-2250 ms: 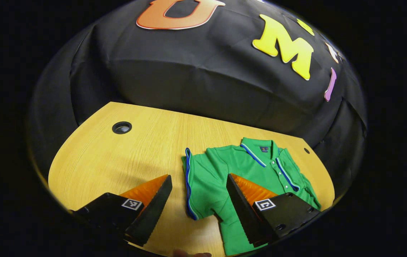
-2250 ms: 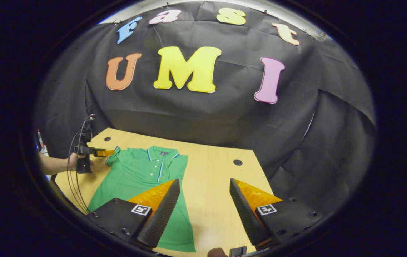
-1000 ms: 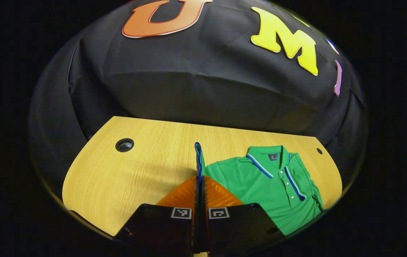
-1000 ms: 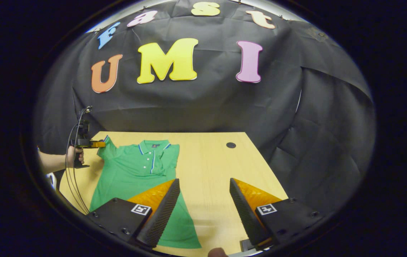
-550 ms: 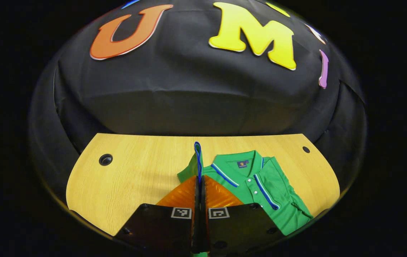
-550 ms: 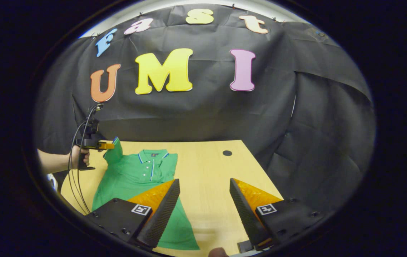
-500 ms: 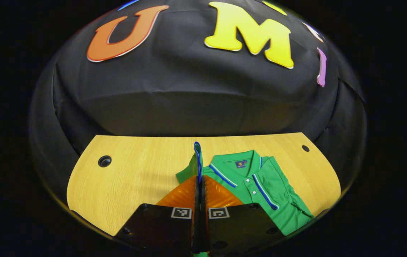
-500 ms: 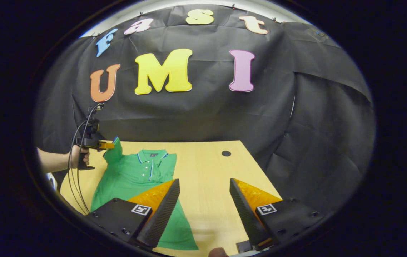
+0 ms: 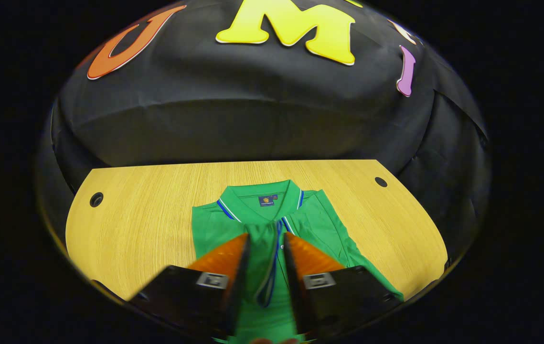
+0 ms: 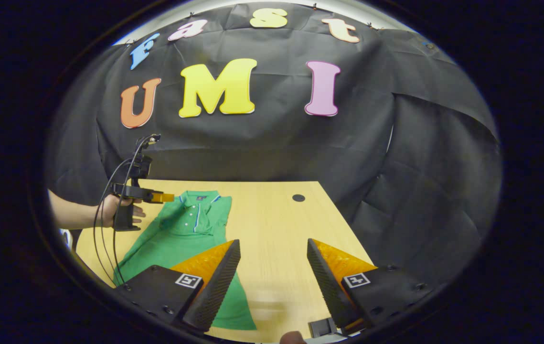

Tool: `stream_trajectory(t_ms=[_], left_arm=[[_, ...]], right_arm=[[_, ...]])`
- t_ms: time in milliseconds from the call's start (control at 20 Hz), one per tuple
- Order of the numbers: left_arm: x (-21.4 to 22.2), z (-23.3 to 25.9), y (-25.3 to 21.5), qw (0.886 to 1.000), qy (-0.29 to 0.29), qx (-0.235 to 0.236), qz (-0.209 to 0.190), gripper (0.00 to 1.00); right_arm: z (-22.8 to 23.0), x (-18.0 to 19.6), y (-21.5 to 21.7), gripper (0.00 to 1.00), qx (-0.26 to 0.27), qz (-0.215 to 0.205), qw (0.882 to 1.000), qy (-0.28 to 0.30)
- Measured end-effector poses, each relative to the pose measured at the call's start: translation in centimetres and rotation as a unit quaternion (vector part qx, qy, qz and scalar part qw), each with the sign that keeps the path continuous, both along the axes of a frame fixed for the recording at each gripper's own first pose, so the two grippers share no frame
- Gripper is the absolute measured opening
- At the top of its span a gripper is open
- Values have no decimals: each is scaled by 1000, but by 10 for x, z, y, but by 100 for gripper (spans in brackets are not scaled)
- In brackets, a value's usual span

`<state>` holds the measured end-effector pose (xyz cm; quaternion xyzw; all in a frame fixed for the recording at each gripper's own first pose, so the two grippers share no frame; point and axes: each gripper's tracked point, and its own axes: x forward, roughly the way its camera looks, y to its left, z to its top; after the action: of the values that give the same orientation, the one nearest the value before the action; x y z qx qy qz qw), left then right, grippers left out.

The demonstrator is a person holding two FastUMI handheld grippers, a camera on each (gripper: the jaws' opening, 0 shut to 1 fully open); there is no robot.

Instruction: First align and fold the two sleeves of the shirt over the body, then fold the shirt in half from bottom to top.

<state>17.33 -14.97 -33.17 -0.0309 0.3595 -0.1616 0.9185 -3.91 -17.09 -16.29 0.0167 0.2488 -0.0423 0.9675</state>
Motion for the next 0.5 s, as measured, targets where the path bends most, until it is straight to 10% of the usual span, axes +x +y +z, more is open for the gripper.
stream_trajectory(t_ms=[50, 500], left_arm=[[-6, 9, 6, 1000, -14, 10, 14, 100], [-108, 78, 74, 997, -46, -3, 60, 100]], right_arm=[[-1, 4, 7, 90, -3, 10, 1000, 1], [1, 38, 58, 92, -1, 94, 996, -7]])
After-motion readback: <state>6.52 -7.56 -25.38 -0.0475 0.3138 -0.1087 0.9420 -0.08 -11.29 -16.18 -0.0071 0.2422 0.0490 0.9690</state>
